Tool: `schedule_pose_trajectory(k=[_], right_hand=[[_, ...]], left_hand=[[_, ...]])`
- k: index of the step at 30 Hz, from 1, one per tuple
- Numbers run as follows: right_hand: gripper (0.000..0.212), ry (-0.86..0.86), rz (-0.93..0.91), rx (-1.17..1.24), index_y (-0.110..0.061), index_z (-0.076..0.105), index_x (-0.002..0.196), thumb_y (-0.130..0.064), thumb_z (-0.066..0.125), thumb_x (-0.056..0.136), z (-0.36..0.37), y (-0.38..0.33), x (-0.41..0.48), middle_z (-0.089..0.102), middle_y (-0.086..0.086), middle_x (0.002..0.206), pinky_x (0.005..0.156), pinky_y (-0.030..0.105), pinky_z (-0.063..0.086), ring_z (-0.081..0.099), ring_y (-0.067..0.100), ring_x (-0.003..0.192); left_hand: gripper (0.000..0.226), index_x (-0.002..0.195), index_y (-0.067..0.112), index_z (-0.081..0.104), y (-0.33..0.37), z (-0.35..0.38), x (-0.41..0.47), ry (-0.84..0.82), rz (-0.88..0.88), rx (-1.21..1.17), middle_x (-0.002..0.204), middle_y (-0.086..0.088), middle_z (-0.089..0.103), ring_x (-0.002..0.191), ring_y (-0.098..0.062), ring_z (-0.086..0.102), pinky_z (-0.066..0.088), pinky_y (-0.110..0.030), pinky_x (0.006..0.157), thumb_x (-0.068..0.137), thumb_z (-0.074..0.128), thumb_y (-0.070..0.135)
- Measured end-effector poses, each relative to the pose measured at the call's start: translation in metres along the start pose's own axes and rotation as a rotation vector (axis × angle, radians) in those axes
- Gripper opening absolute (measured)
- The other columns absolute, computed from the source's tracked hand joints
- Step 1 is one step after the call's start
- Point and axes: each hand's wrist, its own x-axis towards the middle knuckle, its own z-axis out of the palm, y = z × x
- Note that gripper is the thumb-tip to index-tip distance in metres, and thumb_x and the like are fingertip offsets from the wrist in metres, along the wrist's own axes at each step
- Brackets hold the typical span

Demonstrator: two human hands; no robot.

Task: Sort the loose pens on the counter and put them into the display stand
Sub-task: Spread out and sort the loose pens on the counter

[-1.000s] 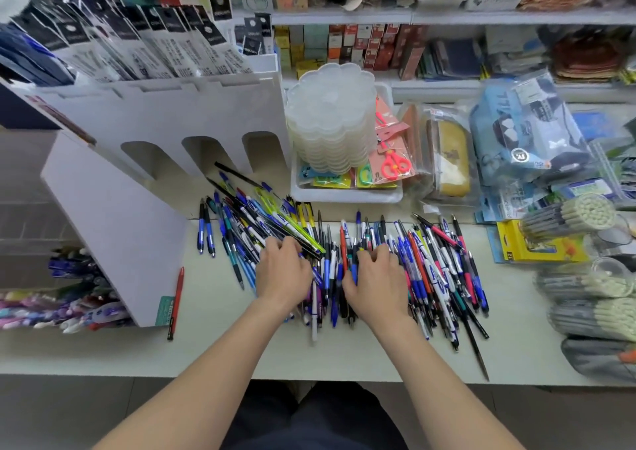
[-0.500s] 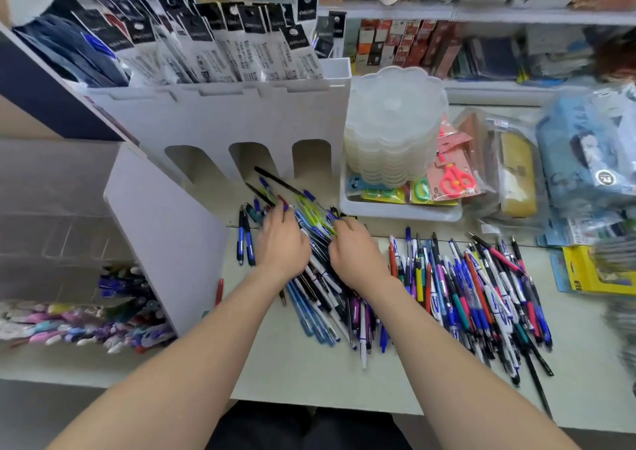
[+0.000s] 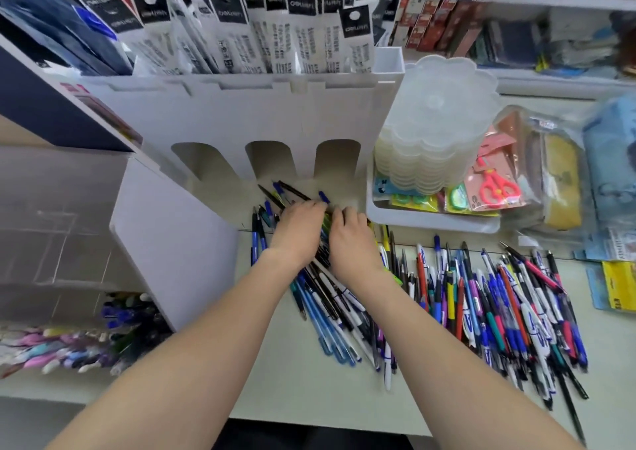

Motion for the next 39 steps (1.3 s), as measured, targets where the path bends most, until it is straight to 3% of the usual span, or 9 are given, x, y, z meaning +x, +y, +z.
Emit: schedule_pose_trajectory(k=[4,7,13,18,23,27,30,35,39], right_hand=[[0.054,-0.016,0.001,-0.001,0.002,0.051,0.137,-0.010,0.058,0.084,-0.001,-0.005,-0.004,0.053,0.019,0.123,0.089,0.043,0.043,0.049,0.037,0.109],[0.046,0.016,0.013,0.004,0.002,0.059,0.129,-0.009,0.060,0.084,-0.007,-0.009,-0.011,0.057,0.019,0.117,0.090,0.044,0.045,0.052,0.037,0.106],[0.023,0.265,-0.085,0.289,-0.007,0.072,0.109,-0.009,0.064,0.087,-0.001,-0.031,-0.050,0.060,0.011,0.103,0.079,0.043,0.050,0.053,0.031,0.092],[0.024,0.248,-0.060,0.421,-0.009,0.072,0.110,-0.007,0.063,0.088,0.010,-0.033,-0.083,0.056,0.003,0.097,0.077,0.043,0.049,0.050,0.026,0.089],[0.022,0.239,-0.016,0.434,-0.011,0.074,0.107,-0.005,0.063,0.089,0.016,-0.019,-0.108,0.057,0.000,0.095,0.078,0.042,0.051,0.051,0.022,0.087],[0.019,0.240,-0.011,0.449,-0.012,0.073,0.107,-0.006,0.062,0.092,0.020,-0.010,-0.121,0.056,-0.002,0.095,0.079,0.042,0.051,0.051,0.021,0.088],[0.020,0.239,-0.011,0.474,-0.011,0.073,0.108,-0.005,0.063,0.092,0.022,-0.009,-0.129,0.056,-0.001,0.095,0.077,0.042,0.051,0.051,0.021,0.086],[0.022,0.233,-0.032,0.490,-0.010,0.075,0.108,-0.005,0.062,0.091,0.025,-0.009,-0.139,0.059,-0.001,0.095,0.080,0.042,0.053,0.055,0.023,0.089],[0.024,0.240,-0.031,0.519,-0.012,0.075,0.106,-0.008,0.056,0.093,0.028,-0.008,-0.147,0.059,-0.002,0.094,0.081,0.039,0.051,0.053,0.021,0.090]], left_hand=[[0.057,0.127,0.013,0.070,0.001,0.003,-0.035,0.178,0.017,-0.115,0.124,-0.009,0.070,0.119,-0.031,0.062,0.051,-0.047,0.104,0.078,0.063,-0.016],[0.045,0.118,0.009,0.067,0.002,0.005,-0.075,0.347,-0.212,-0.063,0.115,-0.012,0.067,0.104,-0.032,0.060,0.054,-0.044,0.088,0.077,0.067,-0.011],[0.049,0.139,0.007,0.047,0.006,0.013,-0.123,-0.041,-0.609,0.209,0.137,-0.017,0.049,0.113,-0.031,0.059,0.057,-0.036,0.073,0.095,0.068,0.014],[0.057,0.152,-0.014,0.036,0.001,0.043,-0.126,-0.223,-0.641,0.350,0.150,-0.044,0.041,0.129,-0.042,0.061,0.059,-0.044,0.093,0.100,0.048,0.004],[0.047,0.138,-0.003,0.056,0.005,0.045,-0.123,-0.202,-0.694,0.245,0.135,-0.026,0.056,0.119,-0.038,0.053,0.048,-0.036,0.094,0.092,0.054,0.003],[0.048,0.142,0.000,0.047,0.010,0.038,-0.137,-0.146,-0.693,0.247,0.139,-0.020,0.046,0.127,-0.039,0.044,0.051,-0.040,0.100,0.096,0.060,0.003],[0.048,0.142,0.003,0.043,0.016,0.040,-0.146,-0.122,-0.711,0.251,0.137,-0.018,0.040,0.124,-0.041,0.042,0.057,-0.047,0.092,0.098,0.060,0.006],[0.056,0.144,-0.001,0.039,0.017,0.045,-0.154,-0.082,-0.642,0.194,0.138,-0.019,0.039,0.117,-0.035,0.049,0.053,-0.035,0.090,0.093,0.064,-0.003],[0.053,0.143,0.004,0.043,0.014,0.049,-0.164,-0.021,-0.585,0.244,0.135,-0.014,0.043,0.115,-0.034,0.049,0.051,-0.036,0.088,0.094,0.062,-0.002]])
